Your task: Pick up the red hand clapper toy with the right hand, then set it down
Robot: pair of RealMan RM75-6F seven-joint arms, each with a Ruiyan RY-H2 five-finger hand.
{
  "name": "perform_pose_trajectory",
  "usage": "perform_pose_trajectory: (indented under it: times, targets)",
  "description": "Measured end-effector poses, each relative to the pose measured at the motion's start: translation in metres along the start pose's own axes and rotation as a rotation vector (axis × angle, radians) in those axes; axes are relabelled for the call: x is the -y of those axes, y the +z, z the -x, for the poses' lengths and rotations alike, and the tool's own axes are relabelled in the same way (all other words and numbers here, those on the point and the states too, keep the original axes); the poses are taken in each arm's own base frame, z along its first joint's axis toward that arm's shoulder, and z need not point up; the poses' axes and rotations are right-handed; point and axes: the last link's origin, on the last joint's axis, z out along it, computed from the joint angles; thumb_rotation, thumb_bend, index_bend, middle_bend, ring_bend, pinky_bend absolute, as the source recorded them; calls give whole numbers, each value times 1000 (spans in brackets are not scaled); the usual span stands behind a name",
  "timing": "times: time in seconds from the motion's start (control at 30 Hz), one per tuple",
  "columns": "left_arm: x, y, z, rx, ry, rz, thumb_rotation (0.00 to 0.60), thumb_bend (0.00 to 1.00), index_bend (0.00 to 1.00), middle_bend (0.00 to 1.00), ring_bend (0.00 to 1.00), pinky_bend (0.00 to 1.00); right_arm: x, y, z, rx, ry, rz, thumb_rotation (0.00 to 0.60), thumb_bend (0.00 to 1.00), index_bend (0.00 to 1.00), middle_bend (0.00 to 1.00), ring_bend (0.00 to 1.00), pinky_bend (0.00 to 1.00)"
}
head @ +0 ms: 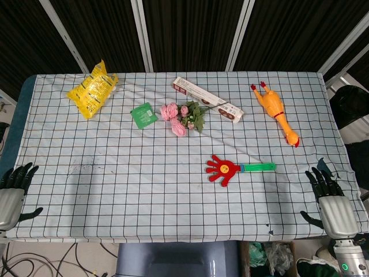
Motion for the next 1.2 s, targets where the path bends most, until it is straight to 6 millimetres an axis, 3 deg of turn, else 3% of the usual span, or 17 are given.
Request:
perform_pose_trajectory:
  times: [0.27, 0.47, 0.83, 1.2]
  targets:
    - [0, 0, -1, -4, -14, -2, 600, 0, 0, 0, 0, 0, 9, 3, -5, 16, 86, 21, 600, 71, 0, 0, 0, 171]
    - [-1, 1, -2, -3, -29, 2, 600, 0, 0, 0, 0, 0, 23, 19, -7, 47, 132, 13, 600, 105, 36, 36, 3, 171]
    - [-2, 7, -1, 20, -37, -5, 600, 0, 0, 0, 0, 0, 65, 81, -1, 145, 121, -43, 600, 159, 249, 102, 34, 171]
    - [1, 5, -5, 36, -51, -9, 600, 0, 0, 0, 0, 0, 109, 145, 22, 242, 55, -68, 600, 166, 344, 110, 40, 171]
